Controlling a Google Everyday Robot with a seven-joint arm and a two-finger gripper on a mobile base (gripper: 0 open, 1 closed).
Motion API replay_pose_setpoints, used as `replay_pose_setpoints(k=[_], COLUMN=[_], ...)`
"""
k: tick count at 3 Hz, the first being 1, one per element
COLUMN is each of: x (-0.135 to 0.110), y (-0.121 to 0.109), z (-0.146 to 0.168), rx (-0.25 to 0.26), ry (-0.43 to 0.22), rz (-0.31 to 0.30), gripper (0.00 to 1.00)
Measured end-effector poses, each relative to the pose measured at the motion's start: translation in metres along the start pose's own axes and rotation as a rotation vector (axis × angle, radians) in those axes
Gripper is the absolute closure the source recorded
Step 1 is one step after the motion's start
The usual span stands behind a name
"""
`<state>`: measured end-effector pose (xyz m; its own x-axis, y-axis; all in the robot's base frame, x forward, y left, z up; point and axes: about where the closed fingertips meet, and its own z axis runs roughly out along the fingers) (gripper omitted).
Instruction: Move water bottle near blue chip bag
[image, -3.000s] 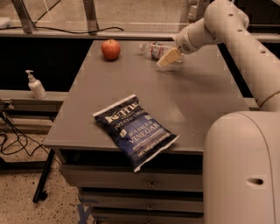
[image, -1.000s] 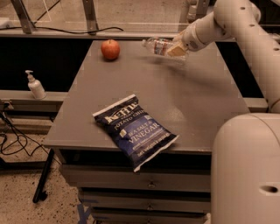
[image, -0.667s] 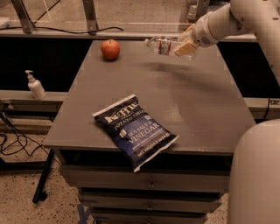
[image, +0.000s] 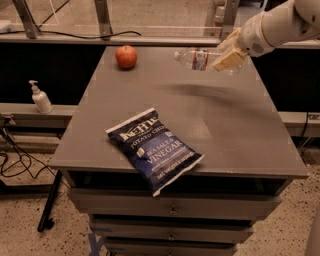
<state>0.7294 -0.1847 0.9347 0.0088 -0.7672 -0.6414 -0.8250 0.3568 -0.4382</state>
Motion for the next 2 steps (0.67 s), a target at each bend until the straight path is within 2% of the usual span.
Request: replay_pose_setpoints(k=[2], x=[0.010], y=[0.075], z=[-0.010], rx=[-0.087], ry=[-0.009], rz=[0.067], gripper=[1.00])
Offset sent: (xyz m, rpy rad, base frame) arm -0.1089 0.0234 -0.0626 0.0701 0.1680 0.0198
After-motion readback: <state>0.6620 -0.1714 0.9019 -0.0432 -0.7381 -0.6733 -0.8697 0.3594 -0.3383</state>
